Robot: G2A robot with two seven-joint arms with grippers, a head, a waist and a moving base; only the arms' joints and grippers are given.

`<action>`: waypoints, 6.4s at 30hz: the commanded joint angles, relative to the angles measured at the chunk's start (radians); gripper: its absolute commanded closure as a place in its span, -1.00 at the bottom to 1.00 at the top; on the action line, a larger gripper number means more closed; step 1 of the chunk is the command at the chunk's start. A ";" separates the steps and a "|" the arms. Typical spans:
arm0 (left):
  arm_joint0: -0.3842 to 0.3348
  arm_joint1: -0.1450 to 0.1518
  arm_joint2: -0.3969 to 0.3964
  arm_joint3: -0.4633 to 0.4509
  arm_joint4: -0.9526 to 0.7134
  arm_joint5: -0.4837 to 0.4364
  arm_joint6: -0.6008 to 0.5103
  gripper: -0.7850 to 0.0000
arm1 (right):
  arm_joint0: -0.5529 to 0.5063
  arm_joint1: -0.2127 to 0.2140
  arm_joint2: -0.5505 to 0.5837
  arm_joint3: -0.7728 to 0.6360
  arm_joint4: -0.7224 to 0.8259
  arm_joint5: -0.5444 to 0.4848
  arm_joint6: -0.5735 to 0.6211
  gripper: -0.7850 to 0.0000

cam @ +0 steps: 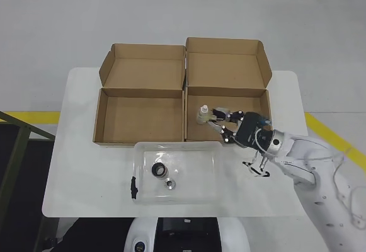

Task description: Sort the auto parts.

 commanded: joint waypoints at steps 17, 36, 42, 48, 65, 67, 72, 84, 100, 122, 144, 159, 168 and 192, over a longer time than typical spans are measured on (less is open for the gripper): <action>0.000 0.000 0.000 0.000 0.000 0.000 0.000 -1.00 | 0.151 -0.008 -0.083 0.193 -0.064 0.040 0.314 1.00; 0.000 0.000 0.000 0.000 0.000 0.000 0.000 -1.00 | 0.319 -0.051 -0.272 0.366 -0.206 0.114 0.435 1.00; 0.000 0.000 0.000 0.000 0.000 0.000 0.000 -1.00 | 0.358 -0.066 -0.311 0.424 -0.196 0.118 0.456 1.00; 0.000 0.000 0.000 0.000 0.000 0.000 0.000 -1.00 | 0.383 -0.077 -0.335 0.462 -0.192 0.119 0.479 1.00; 0.000 0.000 0.000 0.000 0.000 0.000 0.000 -1.00 | 0.372 -0.081 -0.307 0.414 -0.144 0.102 0.450 -1.00; 0.000 0.000 0.000 0.000 0.000 0.000 0.000 -1.00 | 0.352 -0.075 -0.282 0.378 -0.131 0.093 0.450 -1.00; 0.000 0.000 0.000 0.000 0.000 0.000 0.000 -1.00 | 0.274 -0.051 -0.197 0.247 -0.090 0.053 0.449 -1.00; 0.000 0.000 0.000 0.000 0.000 0.000 0.000 -1.00 | 0.093 -0.013 -0.075 -0.023 -0.019 -0.046 0.459 -1.00; 0.000 0.000 0.000 0.000 0.000 0.000 0.000 -1.00 | -0.026 -0.004 -0.214 -0.174 -0.120 -0.142 0.467 -1.00; 0.000 0.000 0.000 0.000 0.000 0.000 0.000 -1.00 | 0.080 -0.044 -0.446 0.007 -0.173 -0.137 0.439 -0.84; 0.000 0.000 0.000 0.000 0.000 0.000 0.000 -1.00 | 0.176 -0.087 -0.576 0.159 -0.146 -0.163 0.385 -0.21; 0.000 0.000 0.000 0.000 0.000 0.000 0.000 -1.00 | 0.214 -0.111 -0.638 0.200 -0.178 -0.171 0.349 -0.11; 0.000 0.000 0.000 0.000 0.000 0.000 0.000 -1.00 | 0.240 -0.126 -0.661 0.234 -0.193 -0.166 0.336 0.11; 0.000 0.000 0.000 0.000 0.000 0.000 0.000 -1.00 | 0.193 -0.092 -0.552 0.096 -0.138 -0.237 0.373 1.00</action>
